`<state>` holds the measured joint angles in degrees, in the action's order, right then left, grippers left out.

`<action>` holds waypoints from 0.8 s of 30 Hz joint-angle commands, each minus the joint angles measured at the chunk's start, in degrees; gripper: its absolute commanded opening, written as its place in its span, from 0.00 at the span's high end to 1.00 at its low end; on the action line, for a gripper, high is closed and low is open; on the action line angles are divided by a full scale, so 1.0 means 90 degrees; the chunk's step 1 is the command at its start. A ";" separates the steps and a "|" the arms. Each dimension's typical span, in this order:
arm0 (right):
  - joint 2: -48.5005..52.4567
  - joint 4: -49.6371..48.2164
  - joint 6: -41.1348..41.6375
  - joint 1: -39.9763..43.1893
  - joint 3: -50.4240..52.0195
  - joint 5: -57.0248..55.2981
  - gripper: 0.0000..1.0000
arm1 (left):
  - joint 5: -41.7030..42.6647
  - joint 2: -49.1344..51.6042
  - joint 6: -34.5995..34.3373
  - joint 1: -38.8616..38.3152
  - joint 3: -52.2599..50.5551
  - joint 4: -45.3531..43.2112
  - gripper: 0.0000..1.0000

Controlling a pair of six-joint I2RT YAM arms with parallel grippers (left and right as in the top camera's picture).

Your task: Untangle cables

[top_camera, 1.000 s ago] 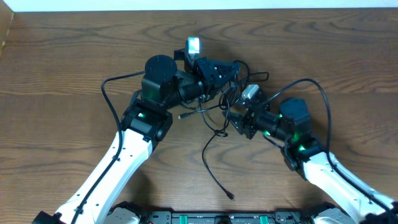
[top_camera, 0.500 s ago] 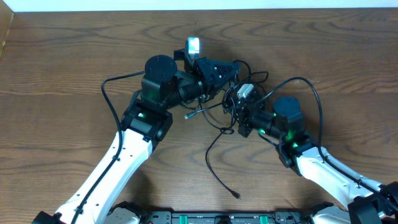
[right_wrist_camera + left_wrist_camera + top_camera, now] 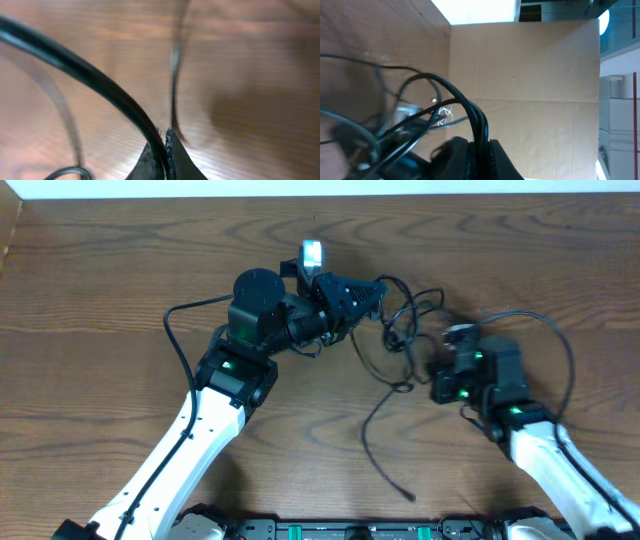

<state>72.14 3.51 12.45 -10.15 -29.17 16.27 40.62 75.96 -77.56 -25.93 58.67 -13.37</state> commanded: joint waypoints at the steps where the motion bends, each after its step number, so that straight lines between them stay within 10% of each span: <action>1: -0.0663 0.0527 0.0792 0.0493 -0.0022 -0.1591 0.99 | 0.0085 -0.0083 0.0109 0.0029 0.0075 -0.0044 0.92; 15: -0.2438 0.1768 0.1110 0.1831 -0.0022 -0.2752 0.98 | 0.0083 -0.0083 0.0267 0.0029 0.0075 -0.0044 0.92; 24: -0.2533 0.1438 0.0775 0.1834 -0.0022 -0.1406 0.46 | 0.0085 -0.0083 0.0423 0.0029 0.0075 -0.0019 0.92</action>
<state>49.80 16.97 19.94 6.20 -29.19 0.95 40.60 75.96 -74.94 -25.91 58.67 -13.28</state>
